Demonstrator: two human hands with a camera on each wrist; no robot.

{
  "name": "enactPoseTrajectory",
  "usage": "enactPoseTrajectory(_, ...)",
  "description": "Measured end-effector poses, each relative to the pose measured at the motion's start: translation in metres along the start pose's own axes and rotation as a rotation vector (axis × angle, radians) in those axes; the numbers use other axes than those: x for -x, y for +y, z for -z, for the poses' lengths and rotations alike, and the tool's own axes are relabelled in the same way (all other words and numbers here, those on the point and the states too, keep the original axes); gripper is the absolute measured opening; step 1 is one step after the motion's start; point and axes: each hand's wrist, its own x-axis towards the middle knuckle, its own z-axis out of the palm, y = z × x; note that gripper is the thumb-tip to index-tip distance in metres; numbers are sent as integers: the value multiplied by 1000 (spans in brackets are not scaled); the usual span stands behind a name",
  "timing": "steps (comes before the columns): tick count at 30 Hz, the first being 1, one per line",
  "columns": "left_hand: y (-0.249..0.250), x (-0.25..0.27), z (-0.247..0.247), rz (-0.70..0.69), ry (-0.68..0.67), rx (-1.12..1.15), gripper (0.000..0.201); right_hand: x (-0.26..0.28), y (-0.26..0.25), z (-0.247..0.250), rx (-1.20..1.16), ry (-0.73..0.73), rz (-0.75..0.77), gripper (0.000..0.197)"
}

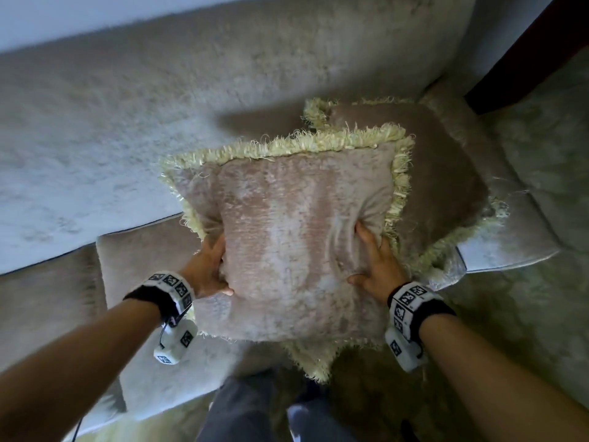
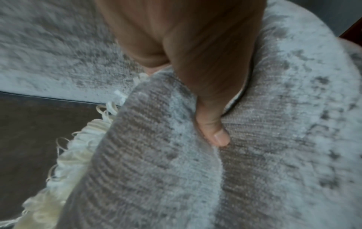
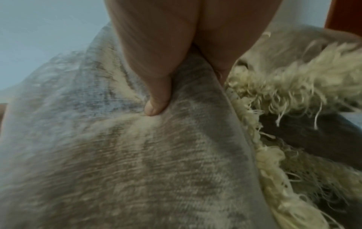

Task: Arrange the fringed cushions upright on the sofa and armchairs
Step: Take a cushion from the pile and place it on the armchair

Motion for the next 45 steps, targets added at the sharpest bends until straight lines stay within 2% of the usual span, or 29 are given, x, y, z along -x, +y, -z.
enactPoseTrajectory(4, 21, 65, 17, 101, 131, -24, 136, 20, -26, 21, -25, 23, 176, 113)
enactPoseTrajectory(7, 29, 115, 42, 179, 238, 5, 126, 26, -69, 34, -34, -21, 284, 134)
enactPoseTrajectory(10, 32, 173, 76, 230, 336, 10, 128, 36, -125, 43, -2, -59, 379, 148)
enactPoseTrajectory(12, 34, 217, 98, 262, 421, -21, 131, 44, -165, 44, 40, -83, 443, 145)
enactPoseTrajectory(16, 22, 309, 136, 361, 537, -86, 133, 60, -253, 30, 106, -33, 581, 139)
enactPoseTrajectory(18, 11, 360, 150, 417, 591, -97, 136, 75, -301, 18, 69, -34, 691, 143)
enactPoseTrajectory(23, -35, 489, 170, 567, 758, -148, 134, 119, -422, -36, 44, -5, 957, 145)
enactPoseTrajectory(26, -74, 565, 171, 569, 840, -177, 138, 152, -486, -75, 84, 15, 1039, 140)
enactPoseTrajectory(32, -142, 715, 157, 730, 946, -205, 138, 238, -607, -167, 177, -37, 1141, 126)
enactPoseTrajectory(39, -205, 821, 109, 912, 1074, -120, 137, 293, -715, -266, 202, -167, 1353, 123)
enactPoseTrajectory(42, -241, 857, 84, 956, 1159, -89, 140, 310, -765, -318, 206, -253, 1453, 128)
enactPoseTrajectory(45, -262, 892, 65, 1073, 1227, 1, 141, 328, -816, -379, 225, -341, 1542, 126)
